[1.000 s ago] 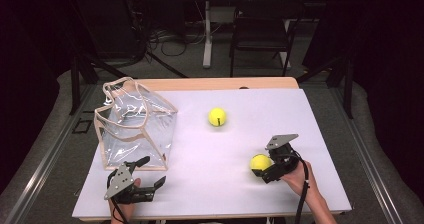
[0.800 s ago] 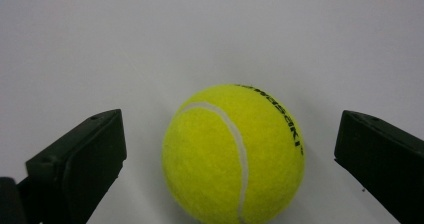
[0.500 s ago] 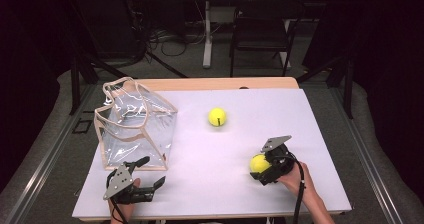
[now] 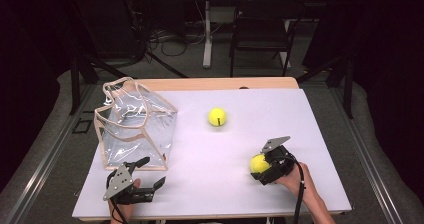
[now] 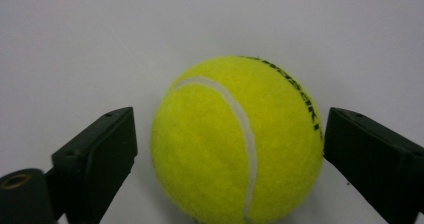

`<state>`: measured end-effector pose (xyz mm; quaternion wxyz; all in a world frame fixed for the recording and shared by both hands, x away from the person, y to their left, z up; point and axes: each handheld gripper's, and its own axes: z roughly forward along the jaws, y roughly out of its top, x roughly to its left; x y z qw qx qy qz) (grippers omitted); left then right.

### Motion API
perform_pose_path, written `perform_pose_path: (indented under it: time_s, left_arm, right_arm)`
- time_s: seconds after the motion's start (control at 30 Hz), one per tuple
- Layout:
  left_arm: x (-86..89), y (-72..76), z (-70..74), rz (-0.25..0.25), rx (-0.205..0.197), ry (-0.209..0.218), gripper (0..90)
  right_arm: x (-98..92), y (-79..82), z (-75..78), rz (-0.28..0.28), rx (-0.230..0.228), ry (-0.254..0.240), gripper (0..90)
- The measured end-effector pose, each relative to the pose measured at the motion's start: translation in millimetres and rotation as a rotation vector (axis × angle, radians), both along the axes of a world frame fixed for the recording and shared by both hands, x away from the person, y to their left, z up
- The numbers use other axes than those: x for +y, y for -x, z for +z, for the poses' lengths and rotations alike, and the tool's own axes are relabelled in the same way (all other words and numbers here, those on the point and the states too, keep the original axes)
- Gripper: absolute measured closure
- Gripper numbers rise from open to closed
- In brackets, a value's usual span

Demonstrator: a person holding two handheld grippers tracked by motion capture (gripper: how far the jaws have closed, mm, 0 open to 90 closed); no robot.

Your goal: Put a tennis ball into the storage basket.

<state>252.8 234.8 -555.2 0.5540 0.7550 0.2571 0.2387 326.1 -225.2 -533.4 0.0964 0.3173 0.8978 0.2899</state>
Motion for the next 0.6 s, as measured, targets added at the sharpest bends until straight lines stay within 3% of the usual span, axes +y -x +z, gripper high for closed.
perform_pose_path:
  time_s: [0.2, 0.23, 0.33, 0.6]
  left_arm:
    - [-0.3, 0.1, 0.1, 0.001, 0.001, 0.000, 15.6]
    - [-0.1, 0.1, 0.2, 0.000, 0.000, -0.002, 15.7]
    - [-0.7, 0.1, 0.2, 0.001, -0.001, 0.001, 15.7]
    - [-1.3, -0.2, 0.4, 0.003, 0.002, -0.006, 15.6]
  right_arm:
    - [-0.6, -0.4, -2.9, -0.020, -0.002, 0.007, 18.1]
    - [-0.9, -0.6, -1.6, -0.022, 0.011, 0.031, 19.4]
    - [-0.3, -0.8, -3.2, -0.017, 0.021, 0.005, 24.7]
    - [-0.5, -0.5, -0.1, -0.017, 0.012, 0.016, 25.6]
